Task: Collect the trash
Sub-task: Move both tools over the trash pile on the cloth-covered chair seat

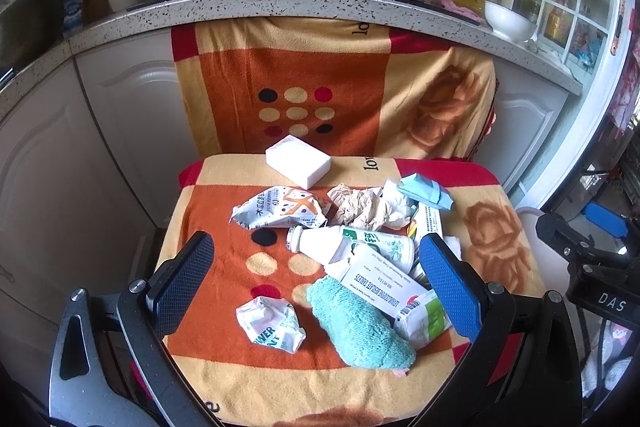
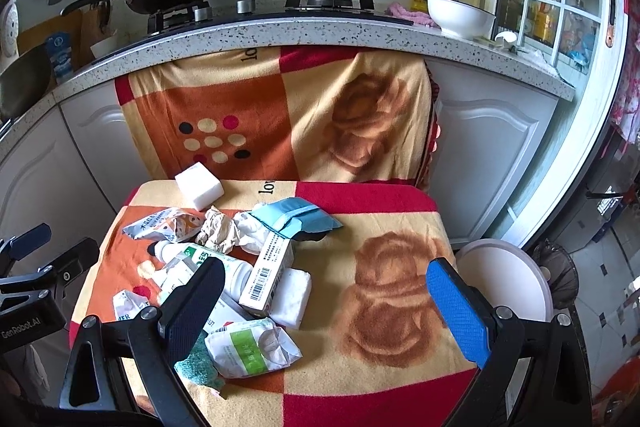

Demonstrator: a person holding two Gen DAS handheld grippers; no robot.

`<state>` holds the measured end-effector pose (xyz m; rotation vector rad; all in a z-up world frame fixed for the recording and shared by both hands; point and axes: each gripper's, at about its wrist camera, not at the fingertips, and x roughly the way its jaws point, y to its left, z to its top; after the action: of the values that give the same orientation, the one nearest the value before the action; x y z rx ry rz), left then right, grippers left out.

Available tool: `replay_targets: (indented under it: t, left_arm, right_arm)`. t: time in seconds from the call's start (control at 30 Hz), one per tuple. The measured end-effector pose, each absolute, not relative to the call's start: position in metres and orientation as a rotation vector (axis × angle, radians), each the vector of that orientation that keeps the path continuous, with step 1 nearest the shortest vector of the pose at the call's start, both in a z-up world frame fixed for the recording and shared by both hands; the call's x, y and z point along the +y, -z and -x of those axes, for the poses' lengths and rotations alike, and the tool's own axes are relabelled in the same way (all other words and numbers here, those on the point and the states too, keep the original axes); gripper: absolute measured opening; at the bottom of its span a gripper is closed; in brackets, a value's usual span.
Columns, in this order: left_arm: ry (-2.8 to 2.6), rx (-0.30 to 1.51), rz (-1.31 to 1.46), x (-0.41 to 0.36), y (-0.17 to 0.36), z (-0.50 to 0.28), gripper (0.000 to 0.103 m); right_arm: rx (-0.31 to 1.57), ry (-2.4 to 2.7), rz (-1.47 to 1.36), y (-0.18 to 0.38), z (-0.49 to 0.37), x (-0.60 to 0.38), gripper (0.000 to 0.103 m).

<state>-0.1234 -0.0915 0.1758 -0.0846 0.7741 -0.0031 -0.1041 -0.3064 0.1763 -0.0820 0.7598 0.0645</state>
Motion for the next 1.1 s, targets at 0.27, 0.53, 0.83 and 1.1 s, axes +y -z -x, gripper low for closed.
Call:
replay_targets:
  t: [0.27, 0.53, 0.83, 1.1]
  left_arm:
    - [-0.007, 0.782, 0.094, -0.0877, -0.1716, 0.1206, 0.102]
    - [-0.008, 0.788, 0.095, -0.0873, -0.1690, 0.1197, 0.102]
    - [-0.008, 0.783, 0.093, -0.0883, -0.1682, 0.1194, 0.102]
    - [-0.009, 0.787, 0.091, -0.0886, -0.1681, 0.1188, 0.102]
  right_arm:
    - [0.775, -0.060, 0.081, -0.1732, 0.1028, -0.3065, 0.100]
    - [0.777, -0.069, 0.066, -0.1715, 0.1024, -0.3081, 0.100]
    - [0.781, -0.072, 0.064, -0.1708, 0.1025, -0.3095, 0.100]
    - [0.793, -0.087, 0.067, -0.1681, 0.1017, -0.3108, 0.100]
